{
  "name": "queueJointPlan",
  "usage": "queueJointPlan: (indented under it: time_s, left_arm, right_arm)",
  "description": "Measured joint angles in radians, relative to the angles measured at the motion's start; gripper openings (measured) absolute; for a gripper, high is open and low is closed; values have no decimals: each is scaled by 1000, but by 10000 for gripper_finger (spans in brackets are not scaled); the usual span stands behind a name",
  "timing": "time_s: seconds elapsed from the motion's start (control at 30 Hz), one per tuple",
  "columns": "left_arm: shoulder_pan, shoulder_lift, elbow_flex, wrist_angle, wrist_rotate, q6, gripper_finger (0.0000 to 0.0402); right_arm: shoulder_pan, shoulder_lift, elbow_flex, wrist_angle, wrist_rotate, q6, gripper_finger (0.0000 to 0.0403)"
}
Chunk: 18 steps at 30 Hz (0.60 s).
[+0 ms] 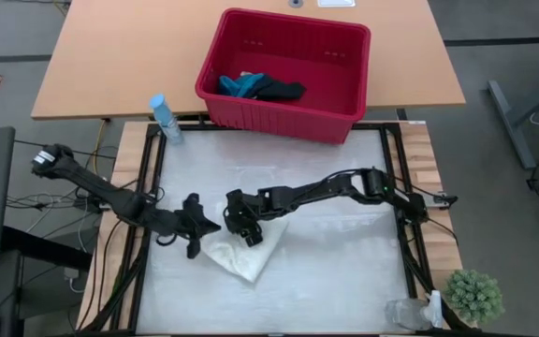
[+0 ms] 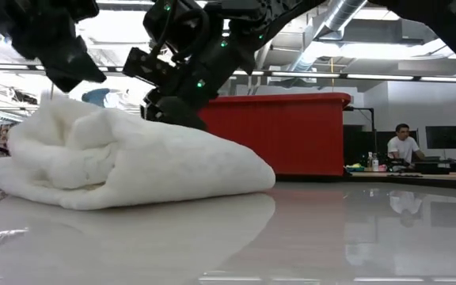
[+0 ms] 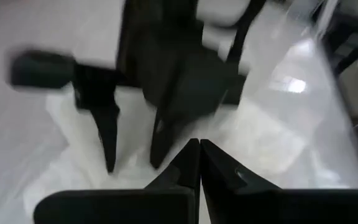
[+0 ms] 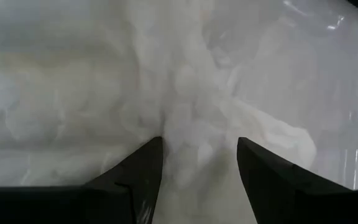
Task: Fold Laundry from Bin
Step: Fold the white shirt
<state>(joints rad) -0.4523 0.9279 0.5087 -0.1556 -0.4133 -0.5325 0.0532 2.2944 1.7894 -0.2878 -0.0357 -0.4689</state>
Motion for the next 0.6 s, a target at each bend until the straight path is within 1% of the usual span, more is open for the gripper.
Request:
queueJointPlan:
  time_s: [0.1, 0.2, 0.27, 0.33, 0.43, 0.5, 0.6]
  left_arm:
    - [0, 82, 0, 63, 41, 46, 0]
    - [0, 146, 0, 126, 45, 74, 0]
    - [1, 184, 0, 128, 61, 76, 0]
    - [2, 220, 0, 145, 121, 76, 0]
    - [-3, 245, 0, 170, 254, 69, 0]
    - [-14, 250, 0, 155, 290, 50, 0]
    - [-35, 250, 0, 105, 302, 40, 0]
  right_arm:
    - [1, -15, 0, -25, 0, 0, 228]
    - [2, -40, 0, -37, -1, -3, 228]
    - [2, -47, 2, -28, -1, -3, 228]
    - [1, -50, 2, -38, -1, -3, 228]
    - [1, -50, 0, -61, -1, -3, 228]
    - [1, -51, 0, -72, 3, -3, 228]
    - [1, -67, -1, -107, 5, -4, 228]
